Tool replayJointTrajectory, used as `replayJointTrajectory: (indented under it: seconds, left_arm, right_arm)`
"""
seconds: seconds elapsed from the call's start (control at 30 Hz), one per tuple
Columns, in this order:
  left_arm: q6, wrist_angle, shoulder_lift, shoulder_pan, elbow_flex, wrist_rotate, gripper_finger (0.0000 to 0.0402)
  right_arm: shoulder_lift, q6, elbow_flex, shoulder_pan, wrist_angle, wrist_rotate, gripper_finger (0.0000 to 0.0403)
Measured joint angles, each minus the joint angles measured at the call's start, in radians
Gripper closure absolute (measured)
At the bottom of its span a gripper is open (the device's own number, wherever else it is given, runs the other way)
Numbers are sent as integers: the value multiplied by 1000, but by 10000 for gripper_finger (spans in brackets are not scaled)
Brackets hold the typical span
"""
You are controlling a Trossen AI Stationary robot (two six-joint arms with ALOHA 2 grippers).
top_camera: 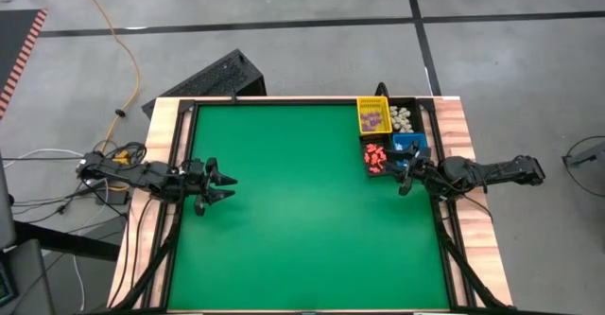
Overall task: Sort Halloween decoration
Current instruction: Return to Home Position
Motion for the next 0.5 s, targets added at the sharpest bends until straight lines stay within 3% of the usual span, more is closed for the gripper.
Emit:
replayJointTrajectory:
  seconds: [0.5]
  left_arm:
    - [0,0,4,16,0,2,221]
  right_arm:
    - [0,0,0,0,0,0,179]
